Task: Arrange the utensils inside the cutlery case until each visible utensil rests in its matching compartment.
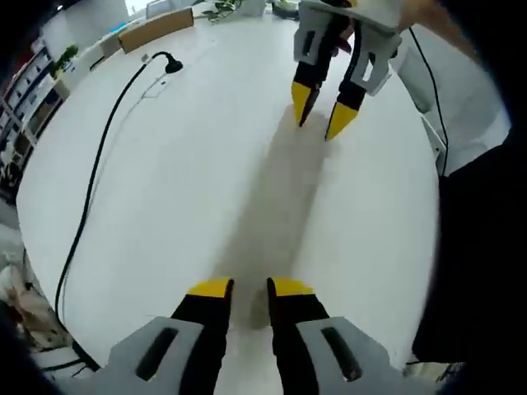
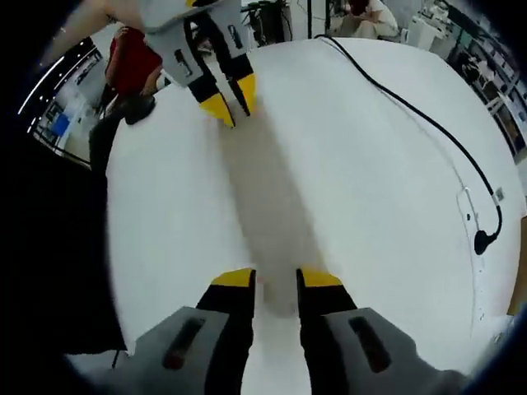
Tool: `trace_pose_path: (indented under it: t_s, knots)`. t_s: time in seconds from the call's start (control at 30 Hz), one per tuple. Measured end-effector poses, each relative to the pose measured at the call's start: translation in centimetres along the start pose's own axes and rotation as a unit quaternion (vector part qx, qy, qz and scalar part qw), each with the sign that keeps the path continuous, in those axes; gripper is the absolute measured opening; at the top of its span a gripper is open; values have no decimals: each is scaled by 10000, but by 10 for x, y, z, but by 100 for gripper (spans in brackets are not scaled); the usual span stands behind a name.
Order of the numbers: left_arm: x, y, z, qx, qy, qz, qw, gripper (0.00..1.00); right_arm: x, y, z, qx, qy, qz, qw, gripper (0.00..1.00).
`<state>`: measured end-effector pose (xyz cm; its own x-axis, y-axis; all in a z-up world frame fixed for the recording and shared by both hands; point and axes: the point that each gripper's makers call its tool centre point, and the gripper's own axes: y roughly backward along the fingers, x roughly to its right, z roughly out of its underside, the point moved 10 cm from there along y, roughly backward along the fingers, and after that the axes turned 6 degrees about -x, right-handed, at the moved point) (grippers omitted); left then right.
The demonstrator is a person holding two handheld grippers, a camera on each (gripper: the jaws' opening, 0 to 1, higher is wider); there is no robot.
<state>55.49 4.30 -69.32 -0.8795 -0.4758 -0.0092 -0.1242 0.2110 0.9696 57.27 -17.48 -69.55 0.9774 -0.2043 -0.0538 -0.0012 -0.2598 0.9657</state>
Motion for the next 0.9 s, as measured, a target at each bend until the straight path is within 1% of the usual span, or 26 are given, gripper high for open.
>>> trace_pose_path:
  t_s: [0.03,0.07,0.1,0.13,0.17,0.2,0.23,0.27,0.3,0.33,0.37,0.43,0.47,0.5,0.6,0.67,0.7,0.73,0.77,0.8,0.9]
  knots:
    - [0,2,1,20,-107,-37,9999,34,1,1,-1,-94,219,156,9996,41]
    - [0,4,1,38,-242,-50,9997,33,1,2,-1,-164,443,254,9986,45]
    - [-1,4,0,48,-276,-59,9996,33,2,1,-3,-238,670,307,9970,47]
    - [-1,3,-1,67,-289,-68,9995,36,2,0,-5,-219,845,375,9955,48]
    - [-1,2,-2,78,-288,-68,9995,40,2,-1,-6,-180,926,405,9947,48]
    - [0,1,-4,89,-301,-47,9995,44,3,-4,-8,-234,1021,453,9935,49]
    - [2,-1,-6,99,-310,16,9995,47,3,-6,-10,-281,1137,489,9919,50]
    - [6,-4,-8,101,-332,129,9993,49,4,-9,-12,-355,1343,582,9886,51]
    - [9,-6,-10,87,-332,205,9992,50,3,-12,-13,-388,1486,595,9863,51]
    - [12,-9,-11,64,-334,290,9990,52,2,-17,-14,-414,1652,534,9839,52]
    - [14,-12,-12,61,-353,310,9989,54,1,-20,-14,-429,1698,492,9833,52]
    - [18,-18,-13,33,-423,329,9986,55,0,-27,-12,-627,1942,320,9784,52]
    - [18,-20,-13,25,-456,328,9984,54,0,-29,-12,-649,2040,407,9760,51]
    - [19,-23,-12,0,-468,334,9983,54,-1,-31,-12,-637,2002,397,9769,49]
    - [17,-29,-10,-3,-498,239,9985,51,2,-32,-12,-653,1924,399,9783,48]
    - [17,-33,-7,-106,-575,230,9980,48,4,-32,-12,-632,1858,385,9798,45]
    - [18,-35,-5,-210,-645,221,9975,45,2,-32,-12,-639,1824,340,9805,43]
    - [16,-33,-2,-378,-964,62,9946,44,1,-32,-12,-660,1791,286,9812,40]
    - [17,-35,-8,-121,-1139,216,9932,44,-1,-33,-11,-717,1663,161,9833,39]
    - [18,-34,-8,-209,-860,183,9959,44,0,-33,-12,-699,1716,245,9824,39]
    - [20,-35,-9,-238,-887,166,9956,43,-2,-34,-14,-818,1677,229,9822,39]
